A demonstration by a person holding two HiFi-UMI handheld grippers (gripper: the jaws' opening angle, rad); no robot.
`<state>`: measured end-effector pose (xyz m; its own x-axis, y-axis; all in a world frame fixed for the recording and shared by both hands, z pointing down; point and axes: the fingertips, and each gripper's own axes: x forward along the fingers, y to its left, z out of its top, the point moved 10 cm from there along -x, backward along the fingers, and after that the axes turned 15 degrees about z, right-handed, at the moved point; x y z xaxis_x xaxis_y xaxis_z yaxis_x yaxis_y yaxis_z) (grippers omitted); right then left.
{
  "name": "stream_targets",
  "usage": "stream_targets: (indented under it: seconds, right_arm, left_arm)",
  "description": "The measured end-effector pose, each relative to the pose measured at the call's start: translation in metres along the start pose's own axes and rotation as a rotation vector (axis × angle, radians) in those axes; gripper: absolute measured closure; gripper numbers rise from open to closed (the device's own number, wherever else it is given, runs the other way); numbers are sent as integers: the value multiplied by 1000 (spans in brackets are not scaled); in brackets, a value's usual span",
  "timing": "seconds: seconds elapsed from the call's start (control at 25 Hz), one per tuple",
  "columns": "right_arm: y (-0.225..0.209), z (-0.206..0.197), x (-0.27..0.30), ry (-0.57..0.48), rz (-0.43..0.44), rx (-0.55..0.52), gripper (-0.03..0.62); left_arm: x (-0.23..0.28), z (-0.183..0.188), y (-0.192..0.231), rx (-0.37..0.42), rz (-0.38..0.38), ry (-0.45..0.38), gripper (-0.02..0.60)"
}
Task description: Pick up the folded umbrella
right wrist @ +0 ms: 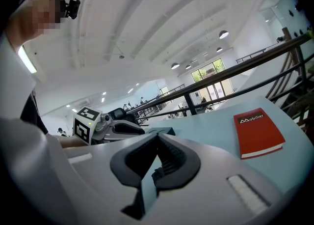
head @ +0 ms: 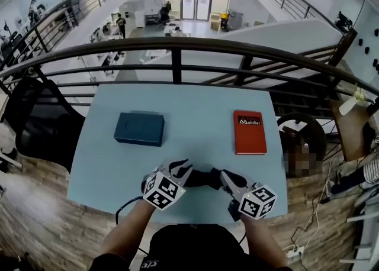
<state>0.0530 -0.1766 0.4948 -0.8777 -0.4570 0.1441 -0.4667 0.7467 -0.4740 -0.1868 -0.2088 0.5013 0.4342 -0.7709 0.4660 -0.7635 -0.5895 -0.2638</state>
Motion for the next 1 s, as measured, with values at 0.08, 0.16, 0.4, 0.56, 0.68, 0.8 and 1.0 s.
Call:
stream_targets:
  seconds: [0.08,0.16,0.4,0.56,0.68,0.8,1.0]
  right_arm:
    - [-14,-3,-3,9,-17,20,592]
    - [-25,-7,-9,25,-30,33,592]
    - [-41,-23,-25,27,-59,81,592]
    - [-50,-33,-36,31,-83,111,592]
    - [-55,-39,-46,32,-106,130,592]
    - [-58,-39,-54,29,-119,134,592]
    - [-62,-34,-61,19,-133,132,592]
  left_arm:
    - [20,0,-1,2,-33,20,484]
    - [38,-3,-7,-3,-69,52,458]
    - [81,-25,-38,68,-213,208,360]
    - [104,-35,-57,173,-304,271,341]
    - [118,-43,-73,263,-369,317,341]
    - [130,-50,-82,304,-403,364,314]
    - [143,-61,-93,367,-438,430,279]
